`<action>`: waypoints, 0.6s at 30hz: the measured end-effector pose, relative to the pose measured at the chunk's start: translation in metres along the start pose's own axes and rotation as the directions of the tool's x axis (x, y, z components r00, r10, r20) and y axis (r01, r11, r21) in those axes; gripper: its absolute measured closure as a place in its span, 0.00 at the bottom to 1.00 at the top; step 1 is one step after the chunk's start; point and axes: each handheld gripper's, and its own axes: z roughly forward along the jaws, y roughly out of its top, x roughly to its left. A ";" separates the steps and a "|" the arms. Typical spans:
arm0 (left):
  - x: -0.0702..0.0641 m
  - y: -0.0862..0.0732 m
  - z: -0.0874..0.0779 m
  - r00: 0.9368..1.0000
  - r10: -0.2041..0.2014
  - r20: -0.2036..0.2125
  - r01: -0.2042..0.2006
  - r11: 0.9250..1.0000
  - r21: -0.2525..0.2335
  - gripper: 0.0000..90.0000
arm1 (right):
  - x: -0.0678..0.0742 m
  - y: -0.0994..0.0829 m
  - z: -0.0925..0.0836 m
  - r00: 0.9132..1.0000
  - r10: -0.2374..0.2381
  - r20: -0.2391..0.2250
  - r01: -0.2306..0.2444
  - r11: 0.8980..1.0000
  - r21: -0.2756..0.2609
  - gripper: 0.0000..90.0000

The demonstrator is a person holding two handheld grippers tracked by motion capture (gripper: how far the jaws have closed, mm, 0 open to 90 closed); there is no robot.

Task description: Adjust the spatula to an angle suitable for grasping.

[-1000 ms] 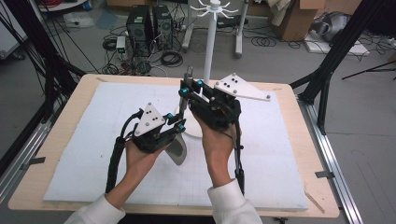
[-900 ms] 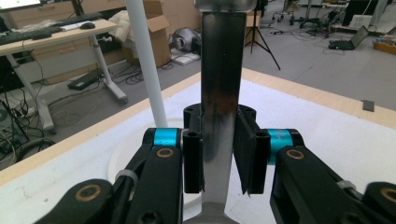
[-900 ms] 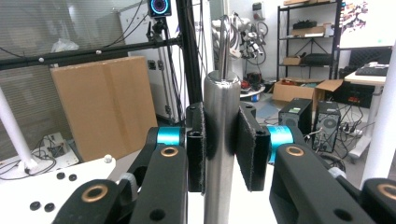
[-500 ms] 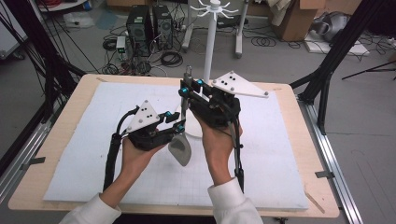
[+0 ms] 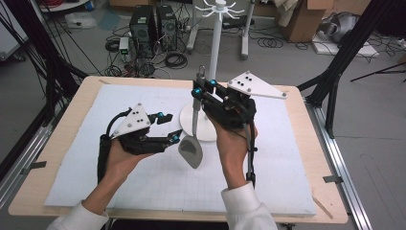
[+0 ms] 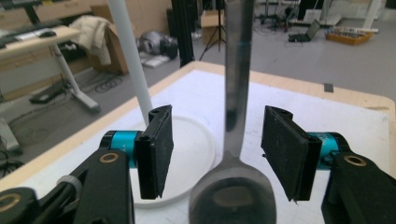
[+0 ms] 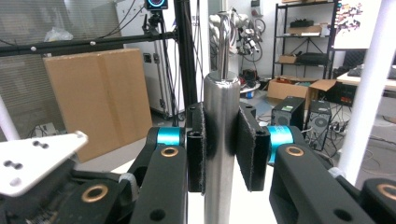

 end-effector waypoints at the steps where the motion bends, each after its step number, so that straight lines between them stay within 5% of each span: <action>1: 0.002 0.000 -0.002 1.000 -0.001 0.007 0.001 1.000 -0.005 0.46 | -0.001 0.000 -0.001 1.000 0.004 0.000 -0.004 1.000 -0.001 0.84; 6: 0.015 -0.007 -0.014 1.000 -0.029 -0.004 0.029 0.999 0.016 0.26 | -0.008 0.002 -0.007 1.000 0.000 -0.013 0.000 1.000 0.003 0.84; 13: 0.034 -0.021 -0.029 0.998 -0.057 -0.017 0.057 0.998 -0.026 0.04 | -0.016 0.004 -0.013 1.000 -0.010 -0.025 0.011 1.000 0.023 0.84; 18: 0.045 -0.034 -0.038 0.999 -0.053 -0.014 0.052 0.997 -0.048 0.02 | -0.022 0.006 -0.018 0.999 -0.017 -0.037 0.018 1.000 0.021 0.84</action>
